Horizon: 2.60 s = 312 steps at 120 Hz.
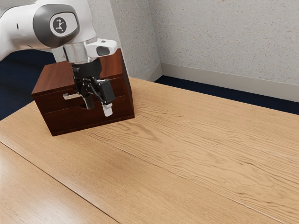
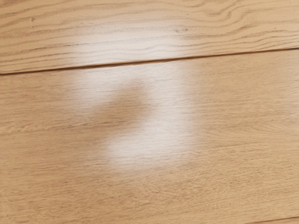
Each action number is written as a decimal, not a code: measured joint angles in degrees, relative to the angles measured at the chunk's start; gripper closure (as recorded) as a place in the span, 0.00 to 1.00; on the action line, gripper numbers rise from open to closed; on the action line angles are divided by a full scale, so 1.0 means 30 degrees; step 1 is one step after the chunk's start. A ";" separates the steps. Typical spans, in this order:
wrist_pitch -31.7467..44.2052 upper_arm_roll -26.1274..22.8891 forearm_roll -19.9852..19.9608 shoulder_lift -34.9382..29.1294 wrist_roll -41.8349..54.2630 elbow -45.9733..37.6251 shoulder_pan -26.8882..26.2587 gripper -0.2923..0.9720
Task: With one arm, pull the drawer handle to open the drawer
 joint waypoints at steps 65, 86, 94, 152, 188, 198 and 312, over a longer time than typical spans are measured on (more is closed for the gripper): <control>-0.0109 -0.0162 -0.0372 -0.5108 0.1827 0.1795 0.0051 0.23; -0.0198 -0.0165 -0.0901 -0.4379 0.3363 0.1411 -0.0148 0.23; -0.0233 -0.0136 -0.0132 -0.3947 0.3942 0.1275 0.0083 0.23; 0.6612 0.3272 0.1922 -0.5758 1.0615 -0.8343 -0.2059 0.23; 0.9840 0.6601 0.1771 -0.1558 1.3270 -0.6537 -0.2478 0.23; 1.0499 0.6631 0.1765 -0.1049 1.3809 -0.6308 -0.2791 0.23; 1.0895 0.7980 0.1764 0.2292 1.6568 -0.1594 -0.1896 0.23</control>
